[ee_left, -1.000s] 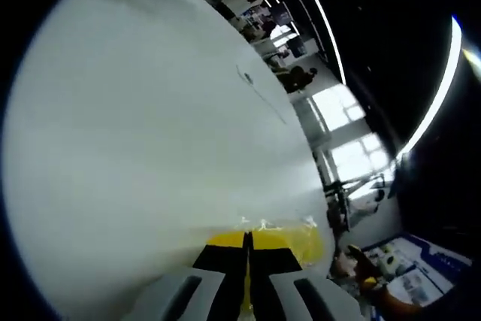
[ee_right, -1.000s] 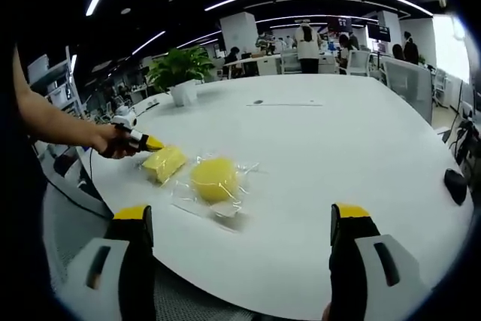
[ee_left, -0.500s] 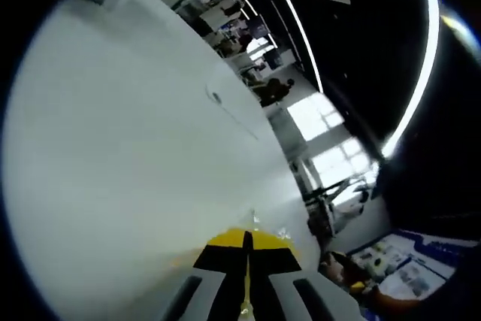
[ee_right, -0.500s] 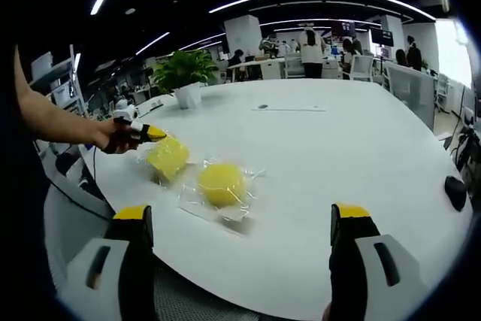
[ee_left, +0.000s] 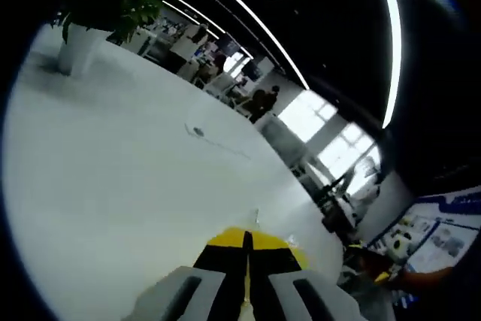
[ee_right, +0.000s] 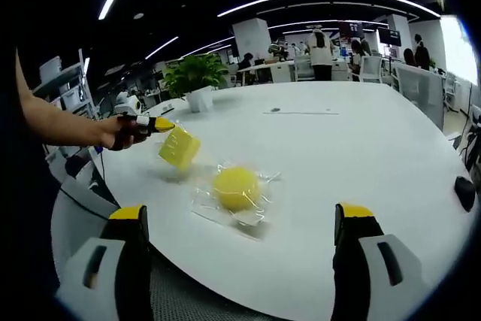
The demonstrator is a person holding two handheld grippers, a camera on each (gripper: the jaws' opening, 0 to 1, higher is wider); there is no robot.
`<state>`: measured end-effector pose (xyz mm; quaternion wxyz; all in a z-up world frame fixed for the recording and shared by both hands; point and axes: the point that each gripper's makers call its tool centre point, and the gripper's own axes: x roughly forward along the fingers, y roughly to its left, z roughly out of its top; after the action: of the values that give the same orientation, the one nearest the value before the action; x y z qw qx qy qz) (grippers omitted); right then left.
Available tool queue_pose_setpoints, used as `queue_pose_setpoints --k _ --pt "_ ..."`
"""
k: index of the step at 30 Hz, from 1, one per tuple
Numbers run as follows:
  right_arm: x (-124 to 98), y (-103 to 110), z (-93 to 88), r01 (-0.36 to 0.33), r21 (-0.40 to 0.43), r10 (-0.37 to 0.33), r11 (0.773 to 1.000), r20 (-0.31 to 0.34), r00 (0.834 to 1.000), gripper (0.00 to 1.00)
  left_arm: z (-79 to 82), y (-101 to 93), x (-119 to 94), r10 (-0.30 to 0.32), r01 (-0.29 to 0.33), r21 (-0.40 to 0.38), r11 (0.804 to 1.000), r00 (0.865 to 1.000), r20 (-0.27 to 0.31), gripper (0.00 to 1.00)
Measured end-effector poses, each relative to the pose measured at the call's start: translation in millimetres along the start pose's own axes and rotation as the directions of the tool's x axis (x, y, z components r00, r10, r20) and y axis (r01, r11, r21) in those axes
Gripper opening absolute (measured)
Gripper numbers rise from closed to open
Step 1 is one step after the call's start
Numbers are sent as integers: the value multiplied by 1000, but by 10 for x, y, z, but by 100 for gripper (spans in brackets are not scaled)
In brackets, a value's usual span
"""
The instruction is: Compare the silicone blocks by pressing each to a similar depth, holding the contact briefly, and releasing to observe deformation and rebound differences across the visible hardness samples.
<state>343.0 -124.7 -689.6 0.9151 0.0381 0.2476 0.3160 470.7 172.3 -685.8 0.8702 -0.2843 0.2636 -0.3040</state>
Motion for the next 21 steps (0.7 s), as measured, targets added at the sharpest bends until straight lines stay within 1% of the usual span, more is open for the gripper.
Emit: queue_pose_setpoints --k 1,2,4,5,8,10,13,15,17,20,21 --pt "-4 5 4 -5 -4 5 1000 3 1000 96 47 -16 -14 5 -6 16 1000 1000 24 0" --pt "-6 5 1 -6 -7 6 1000 2 1000 96 65 -35 -23 6 -6 25 1000 999 32 0" --pt "-14 3 -1 -11 -6 11 1000 1 1000 96 82 -82 -32 5 -7 49 999 1000 31 0" --pt "-15 -7 5 -14 -4 14 1000 6 1000 96 109 -102 -38 11 -14 91 996 1000 28 0" --pt "-18 -28 28 -20 -2 20 1000 5 1000 96 212 -234 -57 -14 9 129 992 999 42 0" --pt "-18 -56 52 -23 -6 23 1000 4 1000 96 291 -250 -77 -15 7 141 990 998 53 0" --pt "-22 -91 127 -35 -21 35 999 8 999 96 418 -348 -106 -42 29 156 987 996 80 0" --pt "-11 -128 176 -38 -30 38 999 10 999 96 487 -441 -127 -51 34 177 984 994 94 0" --pt "1 -152 227 -47 -45 47 998 11 999 96 563 -537 -147 -65 44 182 982 992 112 0" --pt "16 -144 305 -56 -58 57 997 17 998 96 645 -669 -171 -80 53 207 977 989 126 0" --pt "23 -147 329 -58 -61 59 996 20 998 96 678 -730 -176 -95 65 221 973 987 129 0"
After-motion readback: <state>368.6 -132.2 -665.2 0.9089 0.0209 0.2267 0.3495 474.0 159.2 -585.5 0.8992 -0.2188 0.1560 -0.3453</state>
